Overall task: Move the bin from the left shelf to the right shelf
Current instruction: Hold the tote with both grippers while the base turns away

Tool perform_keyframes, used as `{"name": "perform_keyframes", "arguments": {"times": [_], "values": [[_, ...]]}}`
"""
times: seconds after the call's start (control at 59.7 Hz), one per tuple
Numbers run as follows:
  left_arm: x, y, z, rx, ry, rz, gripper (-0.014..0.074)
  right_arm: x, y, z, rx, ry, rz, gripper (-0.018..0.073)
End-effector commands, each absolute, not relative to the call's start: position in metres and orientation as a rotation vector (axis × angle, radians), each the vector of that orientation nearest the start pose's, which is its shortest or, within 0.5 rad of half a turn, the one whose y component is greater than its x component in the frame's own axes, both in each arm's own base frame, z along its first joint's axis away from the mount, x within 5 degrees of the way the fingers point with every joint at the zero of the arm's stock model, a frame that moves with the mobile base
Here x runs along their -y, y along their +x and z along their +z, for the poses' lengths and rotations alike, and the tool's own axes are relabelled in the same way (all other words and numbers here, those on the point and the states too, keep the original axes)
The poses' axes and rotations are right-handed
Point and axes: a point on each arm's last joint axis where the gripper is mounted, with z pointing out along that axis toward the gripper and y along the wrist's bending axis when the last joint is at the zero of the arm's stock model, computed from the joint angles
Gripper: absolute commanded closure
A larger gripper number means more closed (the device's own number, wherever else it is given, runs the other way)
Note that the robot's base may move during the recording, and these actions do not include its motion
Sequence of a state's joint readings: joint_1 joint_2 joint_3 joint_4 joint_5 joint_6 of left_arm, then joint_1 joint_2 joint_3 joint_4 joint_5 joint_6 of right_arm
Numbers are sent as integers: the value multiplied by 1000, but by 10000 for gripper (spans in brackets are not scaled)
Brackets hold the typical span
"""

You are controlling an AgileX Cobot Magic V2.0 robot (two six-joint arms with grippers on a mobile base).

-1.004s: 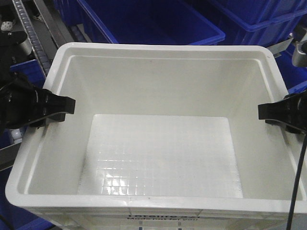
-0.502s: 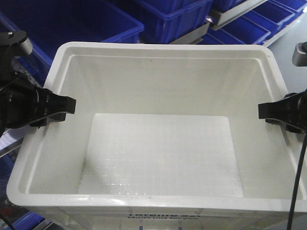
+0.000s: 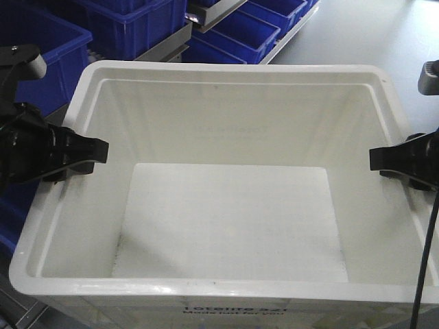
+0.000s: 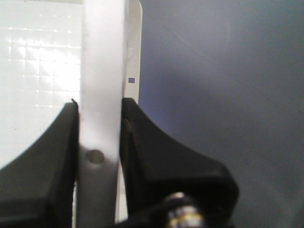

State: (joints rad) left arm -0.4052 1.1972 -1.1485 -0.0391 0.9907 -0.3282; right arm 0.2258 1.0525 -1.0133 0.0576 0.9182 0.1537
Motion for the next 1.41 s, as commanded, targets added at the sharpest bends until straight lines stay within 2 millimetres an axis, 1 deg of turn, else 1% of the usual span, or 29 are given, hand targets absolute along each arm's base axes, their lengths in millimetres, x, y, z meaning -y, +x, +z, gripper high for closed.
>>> {"name": "perform_keyframes", "arguments": {"times": [0.0,1.39], "values": [[97,212,386,-2376,112,-420,603,-47,199,377,-2271,-71,239,559],[97,212,386,-2376,112,-420,603,-47,199,377,-2271,-71,239,559]]}}
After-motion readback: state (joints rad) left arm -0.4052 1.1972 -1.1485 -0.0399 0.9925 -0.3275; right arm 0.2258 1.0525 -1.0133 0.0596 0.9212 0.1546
